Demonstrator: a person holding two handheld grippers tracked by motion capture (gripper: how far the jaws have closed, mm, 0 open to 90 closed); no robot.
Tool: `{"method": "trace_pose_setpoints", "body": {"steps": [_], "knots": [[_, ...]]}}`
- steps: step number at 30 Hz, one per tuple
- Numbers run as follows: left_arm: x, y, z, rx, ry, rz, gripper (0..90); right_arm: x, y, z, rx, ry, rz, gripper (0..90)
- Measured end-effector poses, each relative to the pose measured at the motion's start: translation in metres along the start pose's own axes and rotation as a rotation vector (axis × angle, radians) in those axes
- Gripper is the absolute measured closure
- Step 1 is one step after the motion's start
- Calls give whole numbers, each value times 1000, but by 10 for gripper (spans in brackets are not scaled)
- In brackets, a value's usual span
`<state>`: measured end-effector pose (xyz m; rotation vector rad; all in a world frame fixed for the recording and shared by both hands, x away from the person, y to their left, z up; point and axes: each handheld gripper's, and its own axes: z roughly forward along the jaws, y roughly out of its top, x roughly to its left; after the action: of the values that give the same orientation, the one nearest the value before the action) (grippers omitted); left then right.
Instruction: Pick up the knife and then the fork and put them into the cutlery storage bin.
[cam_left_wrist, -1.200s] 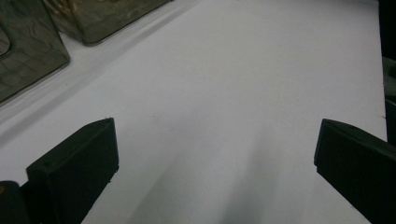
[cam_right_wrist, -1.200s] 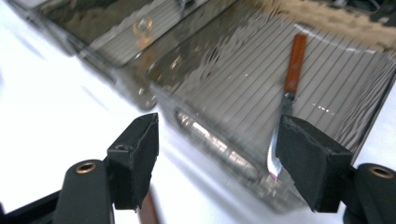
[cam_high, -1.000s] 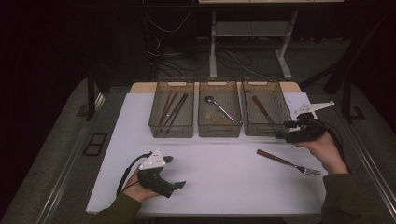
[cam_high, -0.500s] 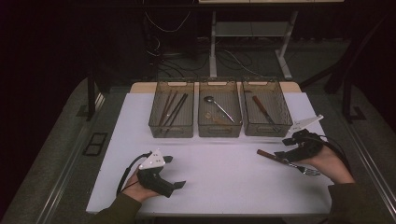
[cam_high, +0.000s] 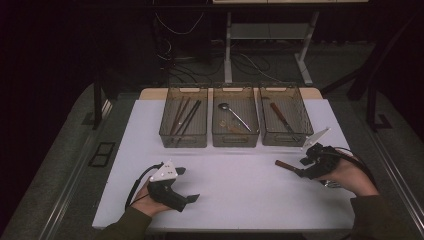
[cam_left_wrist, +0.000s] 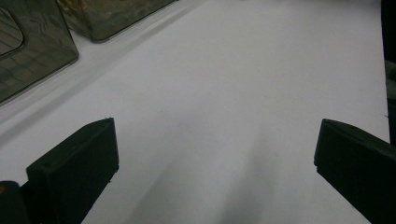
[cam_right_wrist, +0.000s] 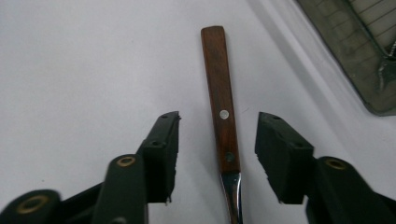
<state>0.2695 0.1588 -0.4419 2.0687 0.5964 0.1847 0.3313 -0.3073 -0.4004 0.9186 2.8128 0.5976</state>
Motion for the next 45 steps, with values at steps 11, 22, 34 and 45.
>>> {"method": "trace_pose_setpoints", "body": {"steps": [11,22,34,45], "knots": [[0,0,0,0,-1,-2,0,-1,9,15,121,-11,-66,647],[0,0,0,2,0,0,0,-11,6,25,196,5,-70,708],[0,0,0,1,-3,3,0,-13,13,28,247,23,-77,778],[-1,1,0,0,-4,7,0,-20,3,11,87,47,16,779]]}}
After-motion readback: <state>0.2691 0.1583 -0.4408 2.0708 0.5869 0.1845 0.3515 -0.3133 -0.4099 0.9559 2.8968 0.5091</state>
